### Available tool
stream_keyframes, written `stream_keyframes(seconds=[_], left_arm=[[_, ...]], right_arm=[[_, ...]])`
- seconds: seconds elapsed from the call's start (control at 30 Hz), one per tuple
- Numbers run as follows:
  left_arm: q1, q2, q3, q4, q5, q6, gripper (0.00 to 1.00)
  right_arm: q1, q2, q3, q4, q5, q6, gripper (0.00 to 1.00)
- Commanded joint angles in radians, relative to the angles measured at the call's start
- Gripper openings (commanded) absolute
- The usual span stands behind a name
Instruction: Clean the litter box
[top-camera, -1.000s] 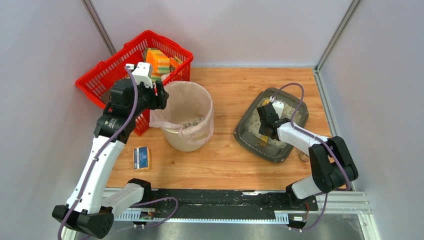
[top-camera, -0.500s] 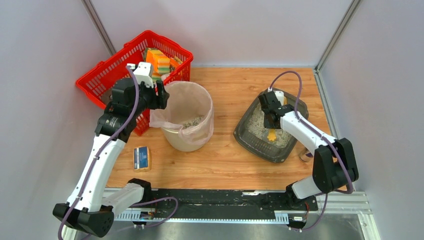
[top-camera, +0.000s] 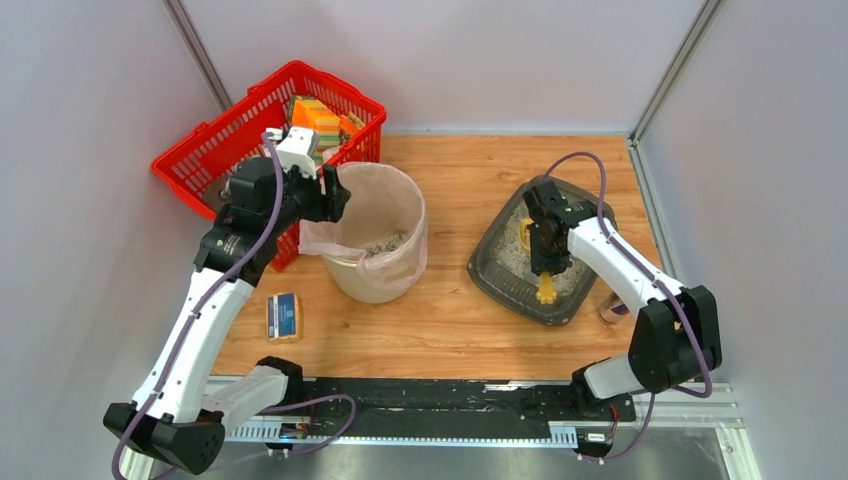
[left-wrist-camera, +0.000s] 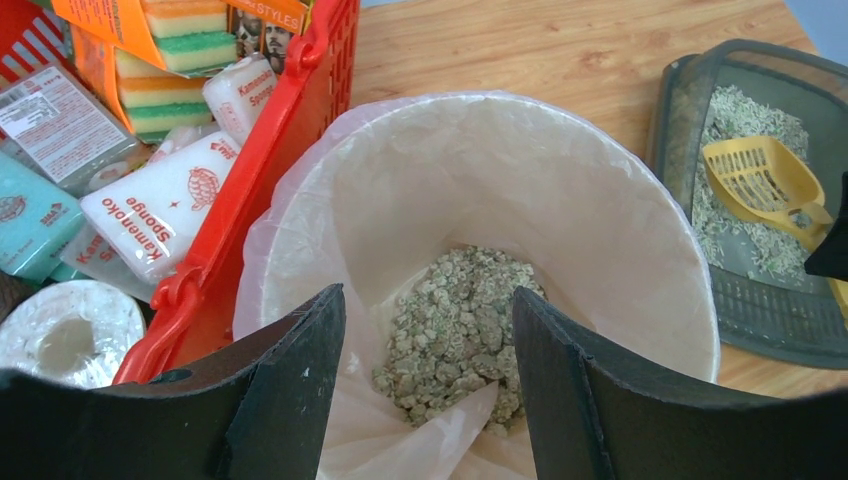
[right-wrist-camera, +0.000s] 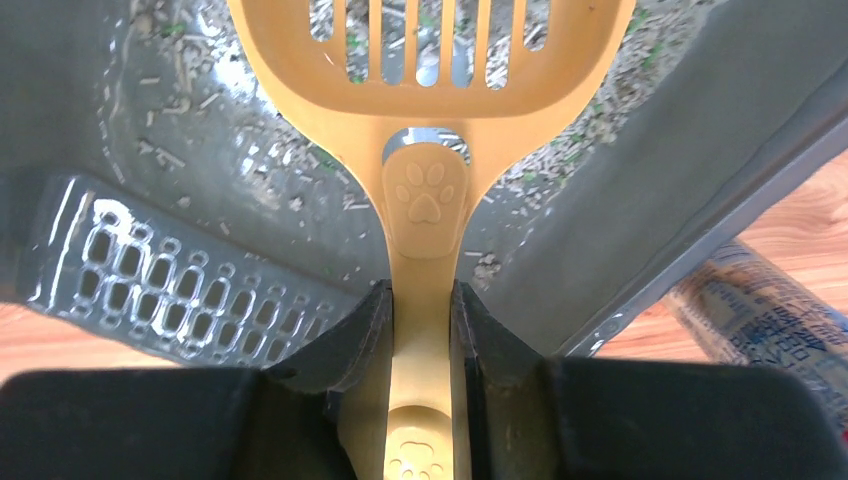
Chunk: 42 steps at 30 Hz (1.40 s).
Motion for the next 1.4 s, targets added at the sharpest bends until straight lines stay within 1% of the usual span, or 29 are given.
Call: stream_keyframes(seconds=[0.0,0.13,0.23,0.3,0.33,0.4,0.43,0.5,0.53,0.6,0.63,0.73,0.87,1.1,1.2,1.37], left_arm=[[-0.011,-0.006,0.002,0.034,0.010,0.011,0.70],[-0.014,-0.006,0.001,0.033,-0.003,0.014,0.70],[-0.016,-0.006,0.002,0.031,0.000,0.012,0.70],[-0.017,-0.003,0.002,0.031,0.002,0.012,0.70],[-0.019,-0.004,0.004,0.029,0.000,0.012,0.70],[-0.020,-0.001,0.004,0.029,0.000,0.011,0.70],[-0.021,-0.003,0.004,0.028,0.000,0.012,0.70],[-0.022,-0.001,0.004,0.026,0.000,0.011,0.70],[-0.024,-0.001,0.005,0.028,0.000,0.012,0.70],[-0.025,-0.001,0.005,0.026,0.002,0.011,0.70],[-0.024,-0.001,0.005,0.026,0.003,0.009,0.70],[-0.025,-0.003,0.005,0.026,0.006,0.006,0.70],[-0.025,-0.001,0.004,0.028,0.010,0.003,0.70],[-0.027,0.003,0.002,0.033,0.020,-0.003,0.70],[-0.027,0.005,0.002,0.033,0.020,-0.005,0.70],[-0.027,0.005,0.002,0.033,0.025,-0.006,0.70]], right_arm=[[-0.001,-0.037,-0.015,-0.014,-0.102,-0.002,0.07],[-0.001,-0.047,-0.054,0.025,-0.072,0.021,0.09],[0.001,-0.071,-0.096,0.061,-0.050,0.036,0.16],[-0.001,-0.097,-0.116,0.085,-0.044,0.049,0.18],[0.001,-0.109,-0.136,0.095,-0.039,0.052,0.23],[0.001,-0.145,-0.153,0.121,-0.039,0.064,0.28],[0.001,-0.157,-0.169,0.127,-0.035,0.069,0.37],[0.001,-0.185,-0.180,0.138,-0.024,0.076,0.41],[0.001,-0.192,-0.188,0.138,-0.019,0.081,0.46],[0.001,-0.208,-0.196,0.136,-0.009,0.089,0.50],[0.001,-0.209,-0.199,0.138,-0.004,0.089,0.54],[0.002,-0.220,-0.216,0.148,0.004,0.099,0.59],[0.033,-0.238,-0.248,0.184,0.056,0.136,0.57],[0.051,-0.272,-0.320,0.272,0.152,0.179,0.48],[0.051,-0.284,-0.341,0.312,0.149,0.184,0.47],[0.051,-0.254,-0.346,0.319,0.128,0.187,0.45]])
